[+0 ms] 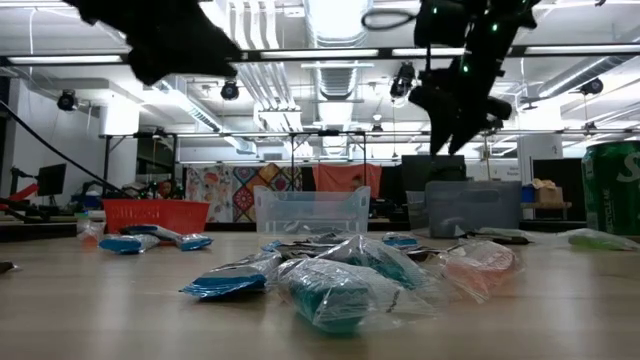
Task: Sort candy
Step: Put the white chocolate bar into the black bin, then put the red candy into the red bin
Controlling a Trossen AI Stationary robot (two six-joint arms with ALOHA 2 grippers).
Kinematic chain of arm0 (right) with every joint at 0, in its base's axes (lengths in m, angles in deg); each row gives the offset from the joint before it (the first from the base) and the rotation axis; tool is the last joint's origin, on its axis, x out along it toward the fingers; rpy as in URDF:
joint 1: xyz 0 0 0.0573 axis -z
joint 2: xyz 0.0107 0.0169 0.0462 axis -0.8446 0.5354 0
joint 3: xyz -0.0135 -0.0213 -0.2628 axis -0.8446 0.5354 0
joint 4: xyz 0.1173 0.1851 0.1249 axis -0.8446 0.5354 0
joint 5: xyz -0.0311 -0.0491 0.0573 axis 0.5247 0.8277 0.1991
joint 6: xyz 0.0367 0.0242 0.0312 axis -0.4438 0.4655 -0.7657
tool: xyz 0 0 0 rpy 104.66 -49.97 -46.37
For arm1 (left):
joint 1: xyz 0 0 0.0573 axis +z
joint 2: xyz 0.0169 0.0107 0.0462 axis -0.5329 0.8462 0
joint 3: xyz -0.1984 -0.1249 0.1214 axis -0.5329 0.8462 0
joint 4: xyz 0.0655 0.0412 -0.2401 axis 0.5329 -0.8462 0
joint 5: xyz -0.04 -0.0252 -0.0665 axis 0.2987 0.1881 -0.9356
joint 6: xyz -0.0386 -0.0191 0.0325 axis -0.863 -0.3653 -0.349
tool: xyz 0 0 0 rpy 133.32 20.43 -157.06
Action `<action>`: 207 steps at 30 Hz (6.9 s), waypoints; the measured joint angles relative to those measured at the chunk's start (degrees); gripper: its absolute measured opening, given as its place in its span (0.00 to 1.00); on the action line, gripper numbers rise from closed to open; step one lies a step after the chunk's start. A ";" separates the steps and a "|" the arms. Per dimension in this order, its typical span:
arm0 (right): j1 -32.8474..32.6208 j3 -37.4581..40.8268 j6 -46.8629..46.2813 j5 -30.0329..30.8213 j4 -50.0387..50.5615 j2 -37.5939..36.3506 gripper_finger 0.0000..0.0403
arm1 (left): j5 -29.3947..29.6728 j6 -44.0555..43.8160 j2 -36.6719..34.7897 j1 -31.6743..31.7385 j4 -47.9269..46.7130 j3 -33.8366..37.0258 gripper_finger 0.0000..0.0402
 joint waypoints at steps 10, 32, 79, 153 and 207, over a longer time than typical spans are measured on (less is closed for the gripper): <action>-9.94 -0.95 0.98 -3.37 -4.89 -3.50 0.50 | -19.35 -17.28 1.76 -0.02 -16.63 0.00 0.46; -15.91 -0.95 -0.34 -2.91 -7.66 -3.48 0.50 | -16.39 -50.04 17.30 0.59 -30.41 0.00 0.45; -15.93 0.47 -0.24 -2.88 -7.88 -3.44 0.50 | -19.64 -33.76 1.05 -1.31 -28.69 0.11 0.00; -8.10 8.87 -5.66 13.24 -11.90 -3.66 0.06 | 1.76 6.35 10.81 5.02 9.30 -1.42 0.32; -10.56 9.33 -8.22 13.16 -10.94 -2.50 0.45 | -22.24 -48.63 16.68 7.96 -58.44 -8.15 0.32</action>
